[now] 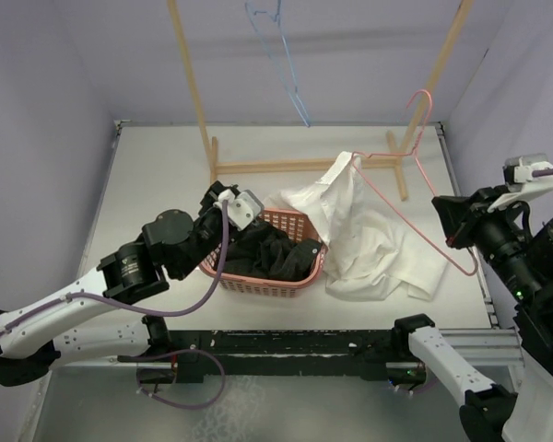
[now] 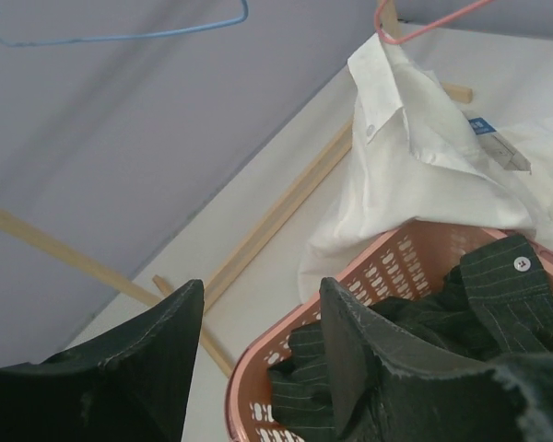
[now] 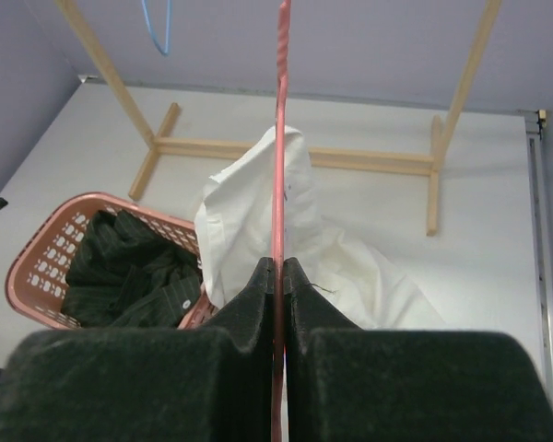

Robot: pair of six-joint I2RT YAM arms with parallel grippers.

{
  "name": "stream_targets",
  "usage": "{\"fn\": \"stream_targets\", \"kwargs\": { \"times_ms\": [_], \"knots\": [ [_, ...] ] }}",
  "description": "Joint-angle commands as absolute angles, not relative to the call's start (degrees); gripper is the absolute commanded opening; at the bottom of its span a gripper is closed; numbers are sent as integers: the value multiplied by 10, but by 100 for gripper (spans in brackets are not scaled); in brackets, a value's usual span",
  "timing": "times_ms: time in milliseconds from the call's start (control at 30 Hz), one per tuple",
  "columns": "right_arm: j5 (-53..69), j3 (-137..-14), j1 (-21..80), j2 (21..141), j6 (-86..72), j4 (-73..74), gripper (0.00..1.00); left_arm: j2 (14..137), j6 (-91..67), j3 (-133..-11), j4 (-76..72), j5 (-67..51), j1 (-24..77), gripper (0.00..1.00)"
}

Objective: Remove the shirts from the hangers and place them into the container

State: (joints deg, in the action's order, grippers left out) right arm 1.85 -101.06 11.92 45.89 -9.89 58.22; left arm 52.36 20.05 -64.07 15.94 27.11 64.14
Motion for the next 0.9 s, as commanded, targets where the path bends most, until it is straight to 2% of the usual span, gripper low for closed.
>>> {"fn": "stream_targets", "kwargs": {
  "times_ms": [0, 300, 600, 867],
  "knots": [
    [8, -1055, 117, 463, -104, 586, 0, 507, 163, -612, 152, 294, 639, 56],
    [-3, -1097, 117, 504, -105, 503, 0, 490, 151, -557, 122, 295, 639, 55],
    [-15, -953, 117, 533, -85, 203, 0, 490, 138, -542, 127, 291, 638, 54],
    [-37, -984, 117, 642, -76, 68, 0, 477, 131, -532, 119, 296, 639, 51]
  ]
}}
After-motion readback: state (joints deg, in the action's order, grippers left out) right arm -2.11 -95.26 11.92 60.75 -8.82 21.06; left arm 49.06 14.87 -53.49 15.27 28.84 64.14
